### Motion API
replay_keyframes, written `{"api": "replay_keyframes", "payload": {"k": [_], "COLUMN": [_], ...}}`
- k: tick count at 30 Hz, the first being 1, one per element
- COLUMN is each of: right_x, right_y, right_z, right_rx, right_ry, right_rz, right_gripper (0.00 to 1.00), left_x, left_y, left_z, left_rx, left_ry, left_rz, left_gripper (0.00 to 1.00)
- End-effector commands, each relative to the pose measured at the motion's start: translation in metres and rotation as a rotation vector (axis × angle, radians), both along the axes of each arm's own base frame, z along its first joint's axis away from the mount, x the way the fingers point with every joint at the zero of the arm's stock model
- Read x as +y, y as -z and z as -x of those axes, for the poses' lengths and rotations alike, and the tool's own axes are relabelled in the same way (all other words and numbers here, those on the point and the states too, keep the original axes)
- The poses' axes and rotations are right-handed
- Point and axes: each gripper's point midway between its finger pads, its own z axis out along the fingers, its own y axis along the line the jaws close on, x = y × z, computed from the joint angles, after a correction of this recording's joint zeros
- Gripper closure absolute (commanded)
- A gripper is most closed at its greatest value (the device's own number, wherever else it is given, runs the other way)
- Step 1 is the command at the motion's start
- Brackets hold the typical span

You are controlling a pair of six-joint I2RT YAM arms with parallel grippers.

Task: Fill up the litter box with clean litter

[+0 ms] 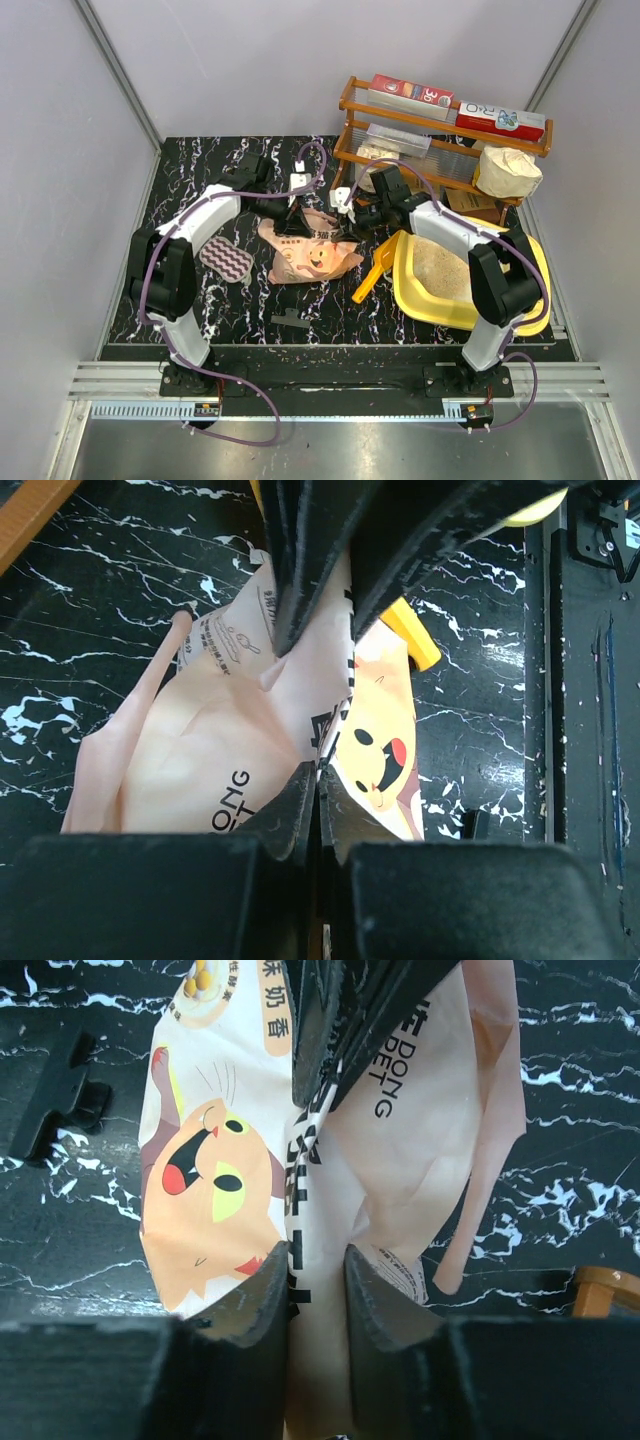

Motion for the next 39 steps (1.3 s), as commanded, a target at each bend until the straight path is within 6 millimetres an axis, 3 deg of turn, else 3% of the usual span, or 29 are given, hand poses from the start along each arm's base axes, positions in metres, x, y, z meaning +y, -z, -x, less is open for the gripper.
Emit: {"api": "replay_keyframes", "payload": {"k": [1,2,3,5,7,11,17,20,23,26,29,32,34,35,36,37,38,39], "right_x": [-0.004,-0.004,-0.002,0.002,0.003,0.002,-0.001,-0.003,-0.004,0.001,0.005,0.012,0.019,0.024,0.028,0.031,0.036,0.039], "right_y": [-0.009,-0.01,-0.014,-0.024,-0.03,-0.033,-0.031,-0.028,-0.031,-0.051,-0.059,-0.056,-0.052,-0.052,-0.054,-0.053,-0.055,-0.059], "right_z": [-0.02,-0.02,-0.02,-0.018,-0.018,-0.016,-0.014,-0.01,-0.005,-0.008,-0.01,-0.006,-0.002,0.001,0.001,0.001,0.0,-0.002], "right_rx": [0.069,0.104,0.117,0.15,0.169,0.192,0.242,0.269,0.286,0.301,0.324,0.353,0.357,0.359,0.358,0.373,0.367,0.36], "right_ry": [0.092,0.108,0.111,0.113,0.117,0.131,0.149,0.136,0.117,0.12,0.127,0.121,0.104,0.091,0.083,0.085,0.08,0.078], "right_rz": [-0.013,-0.02,-0.028,-0.054,-0.064,-0.052,-0.026,0.001,0.017,-0.007,-0.025,-0.027,-0.022,-0.023,-0.029,-0.031,-0.041,-0.052], "right_gripper": [0.81,0.86,0.89,0.94,0.97,1.0,1.0,1.0,1.0,1.0,1.0,1.0,1.0,1.0,1.0,1.0,1.0,1.0], "left_x": [-0.001,0.004,0.008,0.022,0.035,0.069,0.084,0.09,0.099,0.115,0.128,0.126,0.117,0.107,0.102,0.092,0.085,0.081], "left_y": [-0.032,-0.031,-0.032,-0.028,-0.025,-0.012,0.005,0.008,0.003,-0.01,-0.005,-0.001,-0.006,-0.02,-0.02,-0.028,-0.041,-0.041], "left_z": [-0.013,-0.014,-0.013,-0.009,-0.008,0.003,0.025,0.032,0.028,0.019,0.017,0.025,0.021,0.022,0.025,0.012,0.013,0.013], "left_rx": [-0.062,-0.054,-0.058,-0.064,-0.1,-0.061,-0.019,-0.031,-0.089,-0.189,-0.24,-0.192,-0.209,-0.251,-0.242,-0.322,-0.369,-0.368], "left_ry": [0.014,0.001,0.001,-0.002,0.003,-0.001,0.105,0.127,0.123,0.103,0.071,0.051,0.023,0.02,-0.002,-0.012,-0.016,-0.025], "left_rz": [0.111,0.105,0.099,0.077,0.054,0.0,-0.072,-0.11,-0.173,-0.279,-0.365,-0.345,-0.292,-0.22,-0.189,-0.155,-0.116,-0.094], "left_gripper": [0.97,0.91,0.75,0.65,0.6,0.59,0.71,0.89,0.99,1.0,1.0,1.0,0.84,0.79,0.76,0.66,0.62,0.6]}}
